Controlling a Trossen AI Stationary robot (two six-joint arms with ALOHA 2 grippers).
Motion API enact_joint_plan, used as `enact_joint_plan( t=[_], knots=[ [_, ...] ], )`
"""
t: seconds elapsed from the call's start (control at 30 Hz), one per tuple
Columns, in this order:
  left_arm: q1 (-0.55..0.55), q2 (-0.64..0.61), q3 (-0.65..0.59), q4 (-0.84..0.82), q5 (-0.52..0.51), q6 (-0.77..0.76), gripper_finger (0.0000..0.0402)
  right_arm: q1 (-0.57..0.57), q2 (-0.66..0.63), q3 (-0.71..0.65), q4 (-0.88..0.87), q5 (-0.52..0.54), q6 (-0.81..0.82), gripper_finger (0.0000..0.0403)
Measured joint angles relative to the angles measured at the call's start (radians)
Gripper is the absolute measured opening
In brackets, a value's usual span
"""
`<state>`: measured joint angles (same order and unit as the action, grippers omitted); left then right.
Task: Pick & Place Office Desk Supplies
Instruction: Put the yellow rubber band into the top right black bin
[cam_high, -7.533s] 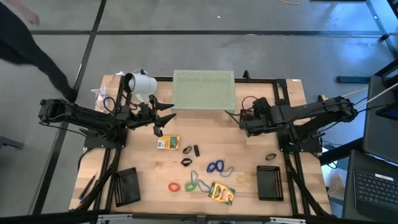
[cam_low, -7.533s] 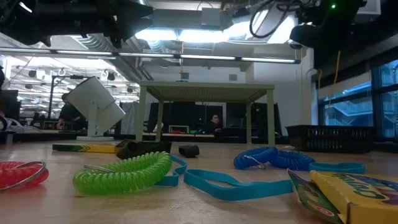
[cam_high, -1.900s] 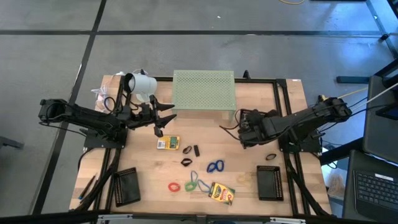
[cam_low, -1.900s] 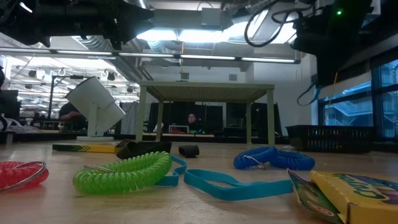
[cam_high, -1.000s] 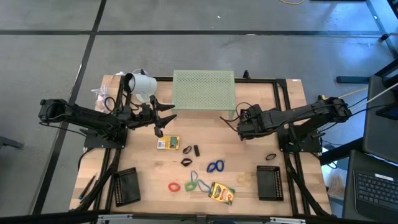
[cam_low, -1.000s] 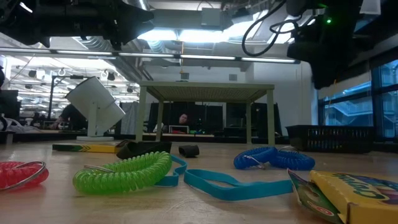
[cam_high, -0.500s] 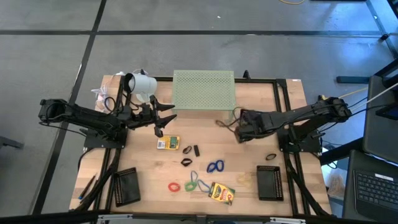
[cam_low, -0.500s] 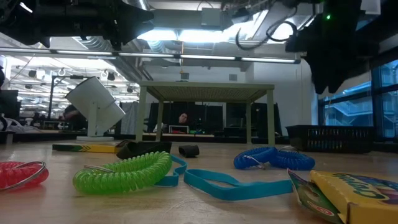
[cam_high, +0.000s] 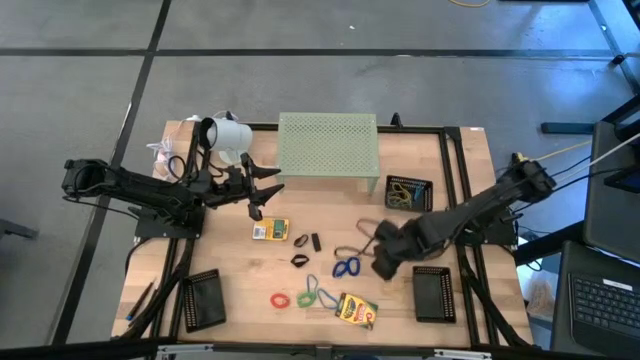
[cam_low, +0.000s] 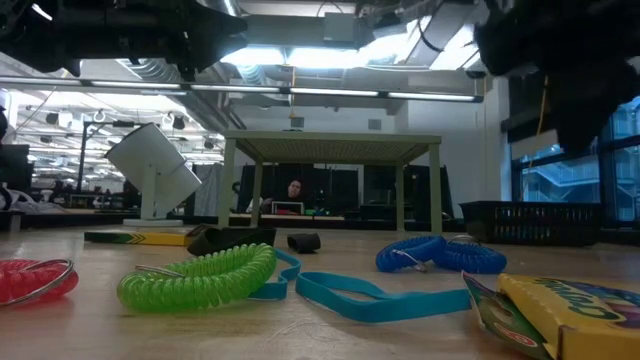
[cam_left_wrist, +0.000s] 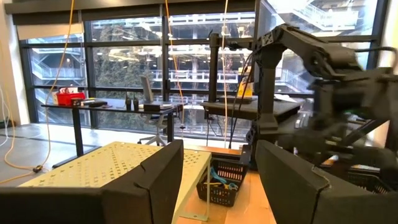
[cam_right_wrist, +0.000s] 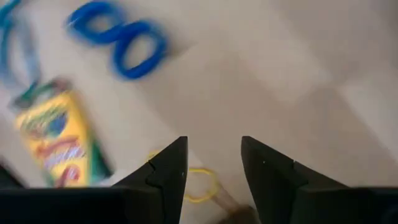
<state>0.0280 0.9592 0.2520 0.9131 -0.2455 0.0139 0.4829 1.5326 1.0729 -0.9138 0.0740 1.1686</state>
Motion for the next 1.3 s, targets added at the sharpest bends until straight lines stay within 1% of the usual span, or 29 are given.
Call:
enact_joint_plan(
  t=[0.13,0.27,0.33,0.47,0.63,0.73,0.87,0.97,1.1,1.3],
  knots=[
    [0.0,0.0,0.0,-0.002,0.0,0.0,0.0198,0.055,0.071,0.0,0.121,-0.021,-0.179,0.0153],
    [0.0,0.0,0.0,-0.002,0.0,0.0,0.0198,0.09,0.139,0.0,0.172,-0.101,-0.309,0.0153],
    [0.0,0.0,0.0,-0.001,0.0,0.0,0.0198,0.105,0.172,0.0,0.173,-0.12,-0.339,0.0153],
    [0.0,0.0,0.0,-0.001,0.0,0.0,0.0198,0.13,0.237,0.0,0.175,-0.124,-0.371,0.0153],
    [0.0,0.0,0.0,-0.001,0.0,0.0,0.0198,0.155,0.292,0.0,0.199,-0.163,-0.41,0.0152],
    [0.0,0.0,0.0,-0.001,0.0,0.0,0.0198,0.163,0.305,0.003,0.203,-0.147,-0.423,0.0152],
    [0.0,0.0,0.0,-0.001,0.0,0.0,0.0198,0.178,0.312,0.003,0.21,-0.04,-0.409,0.0152],
    [0.0,0.0,0.0,-0.001,0.0,0.0,0.0198,0.185,0.312,0.003,0.215,-0.028,-0.402,0.0148],
    [0.0,0.0,0.0,-0.001,0.0,0.0,0.0198,0.189,0.313,0.002,0.219,-0.031,-0.402,0.0119],
    [0.0,0.0,0.0,-0.001,0.0,0.0,0.0198,0.19,0.314,0.002,0.231,-0.038,-0.399,0.0041]
  ],
)
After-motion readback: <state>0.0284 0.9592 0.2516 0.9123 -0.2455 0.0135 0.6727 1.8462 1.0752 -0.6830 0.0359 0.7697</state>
